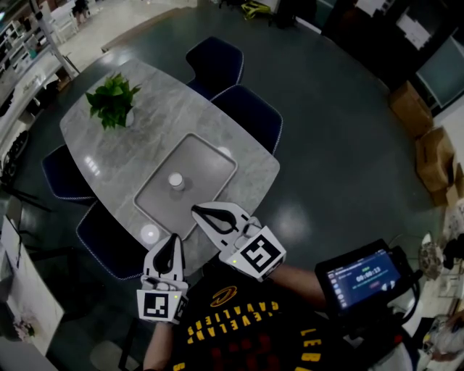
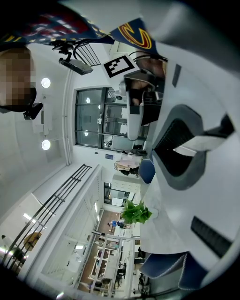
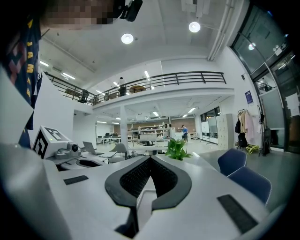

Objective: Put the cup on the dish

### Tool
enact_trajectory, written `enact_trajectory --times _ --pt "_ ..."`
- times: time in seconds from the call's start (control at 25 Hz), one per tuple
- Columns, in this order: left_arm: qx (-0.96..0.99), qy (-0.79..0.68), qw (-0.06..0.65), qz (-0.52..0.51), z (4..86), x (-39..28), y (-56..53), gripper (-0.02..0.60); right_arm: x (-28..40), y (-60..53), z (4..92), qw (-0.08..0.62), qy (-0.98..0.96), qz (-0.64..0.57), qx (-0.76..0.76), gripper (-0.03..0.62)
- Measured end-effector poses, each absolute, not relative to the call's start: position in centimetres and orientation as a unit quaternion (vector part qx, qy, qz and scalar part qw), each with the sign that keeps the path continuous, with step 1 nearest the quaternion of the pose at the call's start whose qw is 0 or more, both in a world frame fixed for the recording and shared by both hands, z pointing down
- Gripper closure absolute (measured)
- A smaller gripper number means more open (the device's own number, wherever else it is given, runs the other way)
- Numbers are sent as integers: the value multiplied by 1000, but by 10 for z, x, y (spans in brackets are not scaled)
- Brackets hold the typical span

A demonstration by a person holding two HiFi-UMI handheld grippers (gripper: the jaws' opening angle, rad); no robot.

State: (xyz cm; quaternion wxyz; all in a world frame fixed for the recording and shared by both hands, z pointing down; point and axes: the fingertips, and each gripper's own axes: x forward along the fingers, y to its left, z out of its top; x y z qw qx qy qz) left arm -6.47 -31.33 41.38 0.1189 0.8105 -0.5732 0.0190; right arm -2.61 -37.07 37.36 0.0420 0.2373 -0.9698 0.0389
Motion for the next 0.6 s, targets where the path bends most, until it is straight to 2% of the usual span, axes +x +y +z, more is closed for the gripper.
enact_trajectory --times 0.6 --pt "810 -571 128 20 418 -62 -313 581 -26 -368 375 42 -970 42 237 588"
